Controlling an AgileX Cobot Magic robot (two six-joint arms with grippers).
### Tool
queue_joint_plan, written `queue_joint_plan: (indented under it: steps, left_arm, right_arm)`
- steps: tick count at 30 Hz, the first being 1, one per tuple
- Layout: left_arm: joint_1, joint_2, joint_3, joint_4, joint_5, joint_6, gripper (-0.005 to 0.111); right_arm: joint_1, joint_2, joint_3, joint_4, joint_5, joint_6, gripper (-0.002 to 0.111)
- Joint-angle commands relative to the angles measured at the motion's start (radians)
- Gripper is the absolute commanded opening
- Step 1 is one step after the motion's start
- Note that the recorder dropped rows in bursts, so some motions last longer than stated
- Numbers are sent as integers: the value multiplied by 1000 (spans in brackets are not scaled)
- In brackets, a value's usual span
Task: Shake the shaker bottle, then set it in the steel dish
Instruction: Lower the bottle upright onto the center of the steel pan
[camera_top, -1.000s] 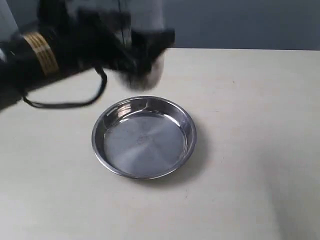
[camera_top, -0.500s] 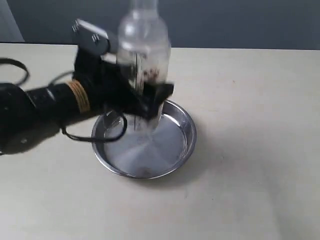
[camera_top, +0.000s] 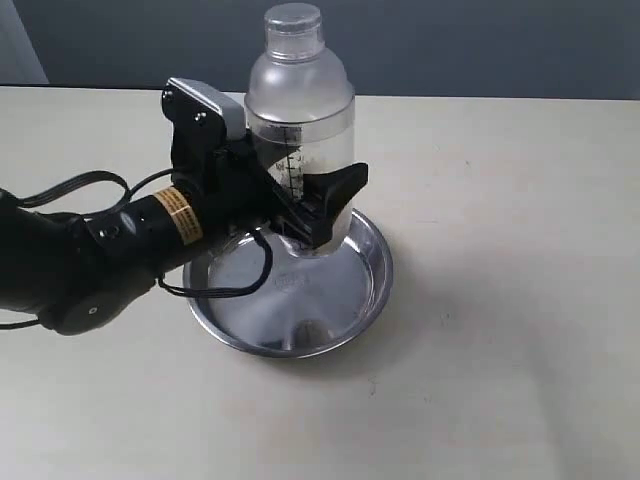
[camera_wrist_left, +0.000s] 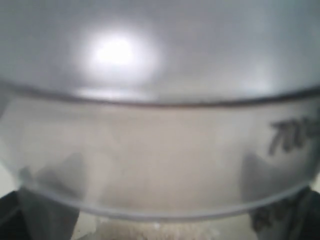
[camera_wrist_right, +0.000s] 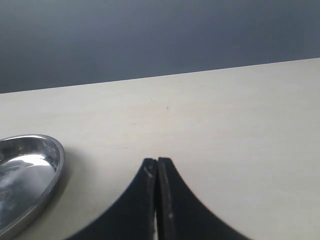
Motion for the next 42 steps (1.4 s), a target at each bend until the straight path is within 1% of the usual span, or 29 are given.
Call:
queue_joint_plan:
  steps: [1, 7, 12, 23, 27, 31, 35, 42]
  left_arm:
    - [4, 104, -5, -108, -190, 27, 0]
    - [4, 207, -5, -119, -208, 45, 0]
    - [4, 249, -8, -123, -208, 61, 0]
    - [4, 266, -17, -151, -208, 68, 0]
    - [4, 272, -21, -191, -149, 68, 0]
    - [4, 296, -21, -177, -170, 68, 0]
    - [4, 300, -21, -195, -154, 67, 0]
    - [4, 300, -21, -164, -149, 67, 0]
  right_arm:
    - [2, 4, 1, -3, -8, 0, -1]
    - [2, 4, 1, -3, -11, 0, -1]
    - [2, 4, 1, -3, -11, 0, -1]
    - [2, 4, 1, -3, -11, 0, -1]
    - [2, 4, 1, -3, -8, 0, -1]
    - [2, 4, 1, -3, -8, 0, -1]
    - [2, 4, 1, -3, -8, 0, -1]
    - [2, 4, 1, -3, -8, 0, -1]
